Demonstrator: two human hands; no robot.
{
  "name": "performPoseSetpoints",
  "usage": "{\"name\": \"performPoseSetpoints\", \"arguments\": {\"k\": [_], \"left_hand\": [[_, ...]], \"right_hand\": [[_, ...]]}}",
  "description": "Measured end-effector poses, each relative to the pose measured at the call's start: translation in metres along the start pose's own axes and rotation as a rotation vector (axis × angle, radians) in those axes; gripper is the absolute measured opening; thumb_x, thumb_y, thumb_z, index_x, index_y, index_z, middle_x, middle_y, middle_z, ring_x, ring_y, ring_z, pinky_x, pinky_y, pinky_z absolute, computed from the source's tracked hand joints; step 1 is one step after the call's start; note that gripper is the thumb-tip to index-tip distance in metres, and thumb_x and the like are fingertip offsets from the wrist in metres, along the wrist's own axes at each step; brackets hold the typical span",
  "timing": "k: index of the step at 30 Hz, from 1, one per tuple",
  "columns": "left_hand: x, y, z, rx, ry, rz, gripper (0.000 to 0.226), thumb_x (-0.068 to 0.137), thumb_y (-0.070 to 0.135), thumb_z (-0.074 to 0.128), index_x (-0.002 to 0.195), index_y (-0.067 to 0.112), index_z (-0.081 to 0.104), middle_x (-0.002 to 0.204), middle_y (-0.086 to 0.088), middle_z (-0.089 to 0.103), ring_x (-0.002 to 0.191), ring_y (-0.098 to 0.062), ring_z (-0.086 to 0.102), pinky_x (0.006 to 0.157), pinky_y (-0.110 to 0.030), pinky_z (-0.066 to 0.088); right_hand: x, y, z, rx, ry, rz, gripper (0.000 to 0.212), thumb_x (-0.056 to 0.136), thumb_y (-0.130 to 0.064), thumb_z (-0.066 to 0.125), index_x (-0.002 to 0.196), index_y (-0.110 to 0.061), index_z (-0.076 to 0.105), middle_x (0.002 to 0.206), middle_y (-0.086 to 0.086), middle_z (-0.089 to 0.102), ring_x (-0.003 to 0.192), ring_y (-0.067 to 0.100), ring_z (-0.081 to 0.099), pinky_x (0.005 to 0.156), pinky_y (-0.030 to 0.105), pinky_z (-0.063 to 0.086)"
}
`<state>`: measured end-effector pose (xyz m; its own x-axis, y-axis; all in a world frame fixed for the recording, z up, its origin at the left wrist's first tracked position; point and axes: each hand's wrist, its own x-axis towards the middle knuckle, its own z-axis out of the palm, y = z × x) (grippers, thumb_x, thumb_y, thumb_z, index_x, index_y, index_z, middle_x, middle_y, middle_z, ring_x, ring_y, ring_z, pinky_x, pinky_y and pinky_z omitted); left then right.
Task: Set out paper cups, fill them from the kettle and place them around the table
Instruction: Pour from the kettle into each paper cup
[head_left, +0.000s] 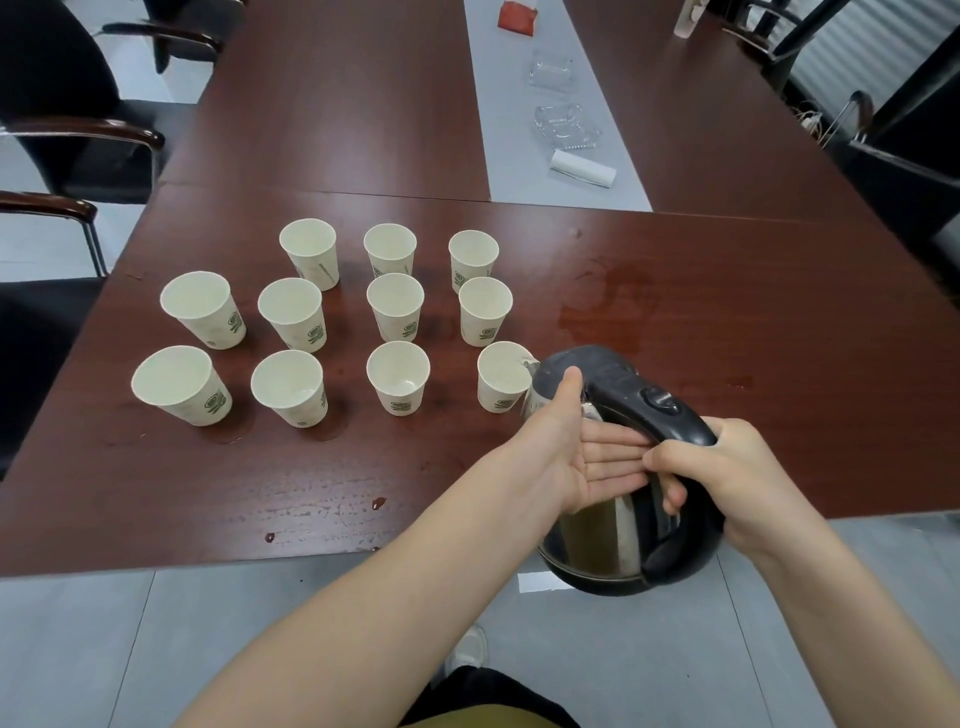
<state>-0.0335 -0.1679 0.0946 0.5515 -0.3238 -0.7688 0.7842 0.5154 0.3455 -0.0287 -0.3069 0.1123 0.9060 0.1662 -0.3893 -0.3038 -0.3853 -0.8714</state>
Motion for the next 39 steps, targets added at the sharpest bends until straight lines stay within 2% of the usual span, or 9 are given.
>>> {"name": "performPoseSetpoints", "arguments": {"k": [11,18,33,39], "left_hand": [[0.0023,0.0009,0.0007,-0.02,-0.001,-0.011,0.085,0.092,0.068,0.028,0.072,-0.006,0.064,0.061,-0.016,0.069,0.058,-0.023,0.066,0.056,-0.03,0.057],[0.0032,0.0006,0.0019,-0.027,0.003,-0.014,0.084,0.092,0.067,0.028,0.072,-0.006,0.064,0.061,-0.016,0.068,0.064,-0.024,0.066,0.057,-0.031,0.056],[0.0047,0.0006,0.0041,-0.06,0.007,-0.018,0.083,0.093,0.066,0.028,0.071,-0.007,0.062,0.059,-0.016,0.068,0.064,-0.024,0.065,0.051,-0.029,0.056],[0.0052,0.0002,0.0038,-0.06,0.005,-0.02,0.083,0.093,0.066,0.028,0.073,-0.007,0.063,0.061,-0.016,0.068,0.067,-0.025,0.065,0.055,-0.031,0.056]], "right_hand": [[0.0021,-0.0035,-0.0022,-0.029,-0.014,0.014,0.023,0.075,0.014,0.055,0.056,0.002,0.051,0.039,0.014,0.044,0.038,0.022,0.042,0.045,0.028,0.04],[0.004,-0.0029,-0.004,-0.043,-0.022,0.009,0.028,0.074,0.013,0.055,0.05,-0.001,0.05,0.039,0.015,0.044,0.039,0.022,0.042,0.047,0.027,0.039],[0.0073,-0.0043,-0.0073,-0.052,-0.041,0.001,0.035,0.074,0.013,0.057,0.045,-0.006,0.05,0.039,0.015,0.044,0.037,0.021,0.043,0.044,0.025,0.04],[0.007,-0.0034,-0.007,-0.053,-0.047,0.0,0.032,0.074,0.012,0.056,0.047,-0.004,0.051,0.04,0.015,0.045,0.038,0.022,0.043,0.046,0.028,0.04]]}}
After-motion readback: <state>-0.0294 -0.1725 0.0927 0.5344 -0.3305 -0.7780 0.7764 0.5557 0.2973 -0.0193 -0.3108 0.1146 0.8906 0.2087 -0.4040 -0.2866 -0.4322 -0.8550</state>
